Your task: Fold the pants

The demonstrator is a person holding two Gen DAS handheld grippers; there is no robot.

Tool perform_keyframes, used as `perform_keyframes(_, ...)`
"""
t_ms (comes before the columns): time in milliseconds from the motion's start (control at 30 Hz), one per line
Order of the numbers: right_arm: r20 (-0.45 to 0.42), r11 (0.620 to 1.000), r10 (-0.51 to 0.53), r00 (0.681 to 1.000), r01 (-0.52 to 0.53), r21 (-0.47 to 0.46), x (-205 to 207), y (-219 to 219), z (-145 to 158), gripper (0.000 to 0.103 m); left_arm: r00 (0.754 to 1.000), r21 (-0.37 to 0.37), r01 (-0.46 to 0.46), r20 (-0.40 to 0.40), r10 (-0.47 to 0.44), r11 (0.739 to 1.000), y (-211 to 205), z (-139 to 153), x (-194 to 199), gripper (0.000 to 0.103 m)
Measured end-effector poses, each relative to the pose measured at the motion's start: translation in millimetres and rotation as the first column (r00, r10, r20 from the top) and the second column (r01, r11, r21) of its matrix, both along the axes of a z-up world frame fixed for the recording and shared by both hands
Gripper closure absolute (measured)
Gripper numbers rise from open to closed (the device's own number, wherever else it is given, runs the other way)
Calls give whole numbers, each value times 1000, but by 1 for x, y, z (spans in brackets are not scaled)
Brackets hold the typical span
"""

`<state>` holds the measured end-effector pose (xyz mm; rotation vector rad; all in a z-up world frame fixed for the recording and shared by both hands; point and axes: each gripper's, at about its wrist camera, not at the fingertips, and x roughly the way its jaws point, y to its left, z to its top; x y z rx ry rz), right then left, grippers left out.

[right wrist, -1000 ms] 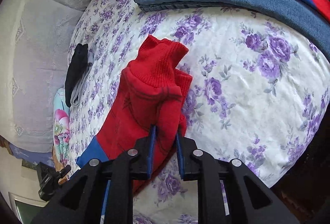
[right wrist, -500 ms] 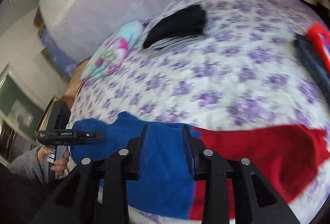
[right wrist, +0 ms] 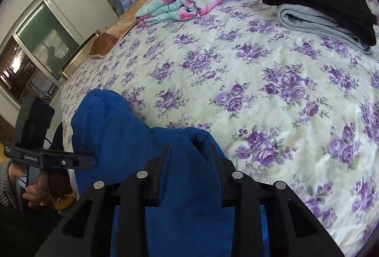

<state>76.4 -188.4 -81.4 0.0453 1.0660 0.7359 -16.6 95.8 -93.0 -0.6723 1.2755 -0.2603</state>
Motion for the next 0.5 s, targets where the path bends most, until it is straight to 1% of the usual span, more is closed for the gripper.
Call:
perform_keyframes(100,-20,998,46,999,-47,-40,10,8,-13,72,1000,28,-4,-12,4,1000,-3,-3,4,48)
perform_keyframes(167,-24,995,76,997,-77,-62,12,13,-18,74,1000,38,-7,-20,7,999,-5,-5,6,48)
perform_keyframes(200,-21,994,86,996,-87,-71,13,15,-20,80,1000,40,-7,-24,8,999,-5,-6,7,48)
perform_keyframes(233,-16,993,91,996,-92,-79,14,17,-21,92,1000,41,-8,-28,9,999,-5,-7,8,47)
perform_keyframes(267,-6,992,94,996,-94,-83,15,17,-21,96,999,40,-10,-31,11,999,-5,-7,8,47)
perform_keyframes(300,2,992,95,996,-94,-82,16,17,-20,96,999,39,-12,-32,13,999,-4,-7,9,47)
perform_keyframes(433,90,993,59,994,-49,-106,15,16,-6,97,999,36,-19,-26,20,999,-4,-5,8,48)
perform_keyframes(500,102,995,20,995,-10,-100,18,13,-2,97,1000,51,-16,-9,17,999,-6,-1,9,48)
